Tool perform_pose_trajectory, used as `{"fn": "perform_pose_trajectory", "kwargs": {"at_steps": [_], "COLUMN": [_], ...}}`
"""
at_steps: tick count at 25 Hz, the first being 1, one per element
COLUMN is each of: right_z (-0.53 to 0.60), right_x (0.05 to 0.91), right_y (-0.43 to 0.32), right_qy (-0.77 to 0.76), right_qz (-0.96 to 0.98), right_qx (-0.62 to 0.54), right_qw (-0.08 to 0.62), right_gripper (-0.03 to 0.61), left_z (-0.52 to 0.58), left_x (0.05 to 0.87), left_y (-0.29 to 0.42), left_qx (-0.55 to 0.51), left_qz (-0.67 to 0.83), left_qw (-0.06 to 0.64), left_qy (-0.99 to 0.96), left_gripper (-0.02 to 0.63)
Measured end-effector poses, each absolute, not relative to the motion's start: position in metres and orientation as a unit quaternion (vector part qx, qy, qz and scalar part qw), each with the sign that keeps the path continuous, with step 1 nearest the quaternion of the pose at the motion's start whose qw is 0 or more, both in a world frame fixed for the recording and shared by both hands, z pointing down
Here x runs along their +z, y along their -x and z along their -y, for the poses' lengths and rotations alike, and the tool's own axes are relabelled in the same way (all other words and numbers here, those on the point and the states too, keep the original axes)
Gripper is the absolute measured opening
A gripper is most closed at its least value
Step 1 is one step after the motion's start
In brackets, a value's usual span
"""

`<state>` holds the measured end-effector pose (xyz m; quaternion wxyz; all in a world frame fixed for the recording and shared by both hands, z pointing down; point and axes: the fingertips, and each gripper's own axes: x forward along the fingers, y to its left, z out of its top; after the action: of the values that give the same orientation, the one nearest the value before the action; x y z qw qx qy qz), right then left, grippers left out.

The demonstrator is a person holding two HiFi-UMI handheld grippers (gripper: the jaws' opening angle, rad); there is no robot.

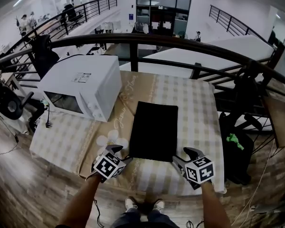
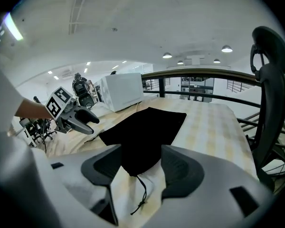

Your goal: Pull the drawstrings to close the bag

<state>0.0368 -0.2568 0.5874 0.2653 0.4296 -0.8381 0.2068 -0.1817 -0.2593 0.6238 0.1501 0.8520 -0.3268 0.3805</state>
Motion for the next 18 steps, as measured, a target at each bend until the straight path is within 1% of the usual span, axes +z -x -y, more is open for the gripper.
{"fn": "perform_pose_trajectory", "kwargs": {"at_steps": [11, 18], "right_z": [0.238, 0.233], "right_x": [0.630, 0.649], "right_y": [-0.038, -0.039], "right_qy": [-0.380, -0.370], "right_qz": [0.840, 0.836], "right_qx": [0.248, 0.266], "right_qw": [0.297, 0.307], "right_gripper": [0.261, 0.247], "left_z": [0.248, 0.255], "left_x": [0.659, 0.666], "left_y": [0.189, 0.190], "left_qx": [0.432, 0.448], "left_qz": [0.302, 0.294], "left_qw": [0.173, 0.185], "left_qy": [-0.832, -0.824], "left_gripper": [0.277, 0.230]}}
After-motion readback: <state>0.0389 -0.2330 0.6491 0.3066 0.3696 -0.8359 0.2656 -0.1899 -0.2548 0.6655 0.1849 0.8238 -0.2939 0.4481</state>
